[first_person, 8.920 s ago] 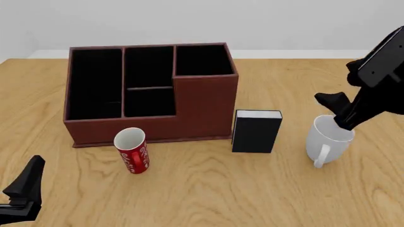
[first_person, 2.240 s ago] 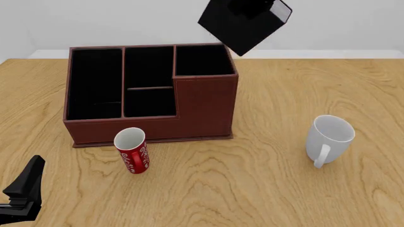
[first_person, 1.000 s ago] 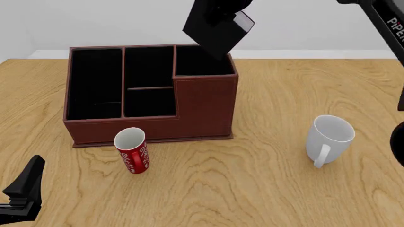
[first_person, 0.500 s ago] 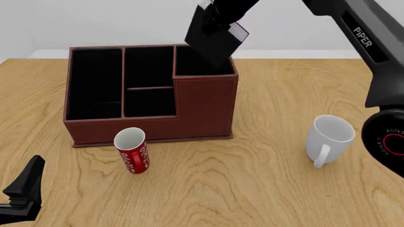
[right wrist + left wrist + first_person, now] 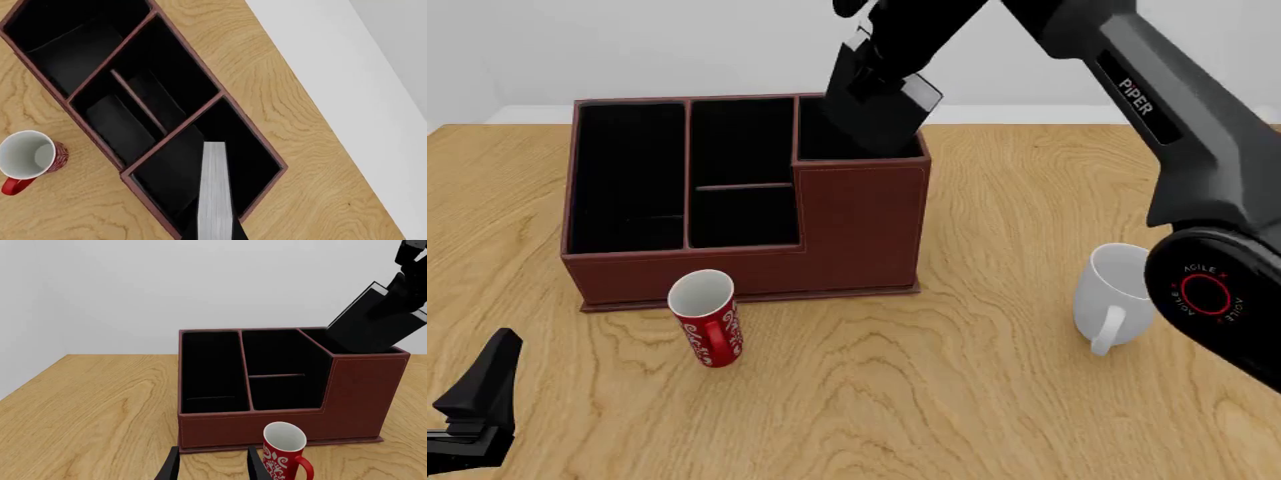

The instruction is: Pick up the book and place it in the right compartment of the caddy.

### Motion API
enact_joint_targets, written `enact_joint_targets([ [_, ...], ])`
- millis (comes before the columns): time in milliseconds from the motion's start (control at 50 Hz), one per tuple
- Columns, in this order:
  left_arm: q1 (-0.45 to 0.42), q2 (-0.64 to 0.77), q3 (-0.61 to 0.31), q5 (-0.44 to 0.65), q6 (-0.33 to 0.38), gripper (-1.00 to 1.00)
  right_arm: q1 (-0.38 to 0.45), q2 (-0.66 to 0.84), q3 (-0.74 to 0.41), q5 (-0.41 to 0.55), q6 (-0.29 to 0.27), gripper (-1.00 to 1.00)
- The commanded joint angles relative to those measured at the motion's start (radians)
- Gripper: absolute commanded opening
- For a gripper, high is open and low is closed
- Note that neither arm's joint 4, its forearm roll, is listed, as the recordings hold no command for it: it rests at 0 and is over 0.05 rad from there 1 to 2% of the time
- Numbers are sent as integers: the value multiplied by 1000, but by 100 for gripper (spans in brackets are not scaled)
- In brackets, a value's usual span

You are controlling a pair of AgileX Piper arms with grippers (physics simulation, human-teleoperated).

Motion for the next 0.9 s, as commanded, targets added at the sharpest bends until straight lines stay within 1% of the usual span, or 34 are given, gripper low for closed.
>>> enact_joint_targets([
  [20,0,0,0,0,0,100,-3,32,-27,0,25,-100],
  [300,0,0,0,0,0,100,-13,74,-47,0,19,-100],
  [320,0,0,0,0,0,100,-9,75,-48,0,25,-100],
  [360,0,0,0,0,0,100,-16,86,-54,0,16,-100],
  [400,0,0,0,0,0,100,-13,90,-57,0,22,-100],
  [420,0,0,0,0,0,100,-19,95,-54,0,10,-100],
  [460,0,0,0,0,0,100,-14,98,-62,0,19,-100],
  [540,0,0,0,0,0,100,-14,108,-62,0,10,-100],
  [620,0,0,0,0,0,100,-16,118,-74,0,14,-100],
  [640,0,0,0,0,0,100,-19,121,-69,0,4,-100],
  [680,0,0,0,0,0,100,-18,127,-79,0,11,-100],
  [700,0,0,0,0,0,100,-16,128,-72,0,3,-100],
  [740,0,0,0,0,0,100,-16,133,-84,0,9,-100],
  [900,0,0,0,0,0,100,-15,153,-96,0,0,-100],
])
